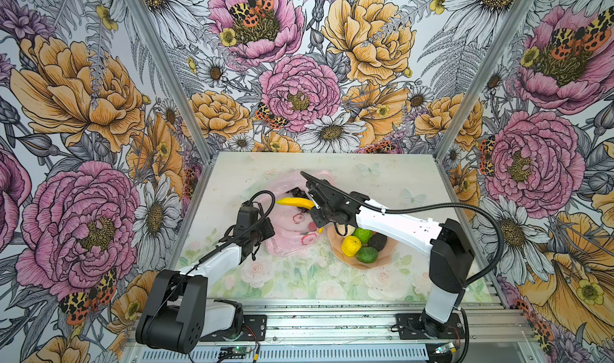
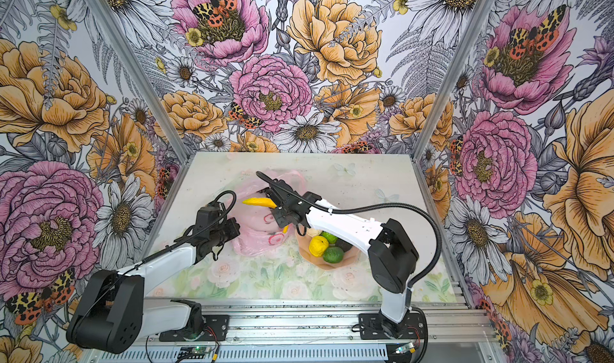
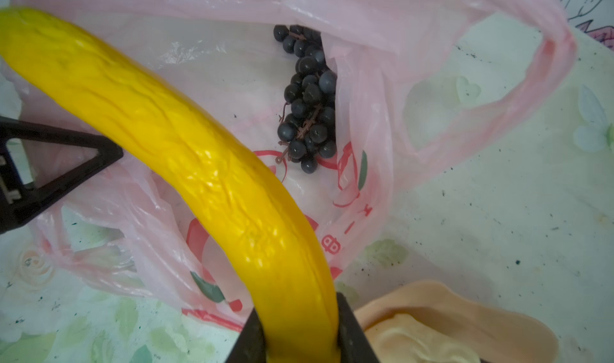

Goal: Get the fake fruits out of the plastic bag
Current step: 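Lift the banana out of the bag toward the bowl with the right gripper, then lower the banana onto the fruit in the peach bowl and open the right gripper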

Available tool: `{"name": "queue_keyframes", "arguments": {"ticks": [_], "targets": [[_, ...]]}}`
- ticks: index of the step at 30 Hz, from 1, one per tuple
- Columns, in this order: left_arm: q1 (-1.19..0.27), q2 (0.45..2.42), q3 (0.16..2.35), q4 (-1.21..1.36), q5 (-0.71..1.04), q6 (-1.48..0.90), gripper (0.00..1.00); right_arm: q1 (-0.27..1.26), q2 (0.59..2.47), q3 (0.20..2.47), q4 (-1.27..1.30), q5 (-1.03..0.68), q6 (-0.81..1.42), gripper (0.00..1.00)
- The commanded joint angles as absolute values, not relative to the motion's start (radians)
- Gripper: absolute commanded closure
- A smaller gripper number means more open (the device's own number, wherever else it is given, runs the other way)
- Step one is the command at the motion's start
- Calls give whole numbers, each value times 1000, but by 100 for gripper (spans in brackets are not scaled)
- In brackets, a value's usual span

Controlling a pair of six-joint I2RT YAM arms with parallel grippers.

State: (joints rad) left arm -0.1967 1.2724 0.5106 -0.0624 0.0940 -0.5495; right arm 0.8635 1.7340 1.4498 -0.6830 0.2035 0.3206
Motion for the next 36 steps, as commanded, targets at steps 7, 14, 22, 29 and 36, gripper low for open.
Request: {"name": "queue_keyframes", "arguments": {"ticks": [7, 14, 22, 29, 36], "targets": [[-194, 1299, 513, -30, 114, -555, 100, 836, 1400, 1155, -761, 329, 567, 73], [-194, 1305, 512, -26, 118, -557, 100, 799, 1263, 1025, -860, 385, 733, 73], [-195, 1318, 517, -24, 127, -555, 100, 742, 1125, 870, -914, 423, 926, 74], [-193, 1319, 515, -22, 131, -557, 100, 715, 1119, 799, -917, 439, 1035, 75], [-191, 1326, 517, -18, 137, -558, 100, 713, 1098, 759, -914, 446, 1127, 74]]}}
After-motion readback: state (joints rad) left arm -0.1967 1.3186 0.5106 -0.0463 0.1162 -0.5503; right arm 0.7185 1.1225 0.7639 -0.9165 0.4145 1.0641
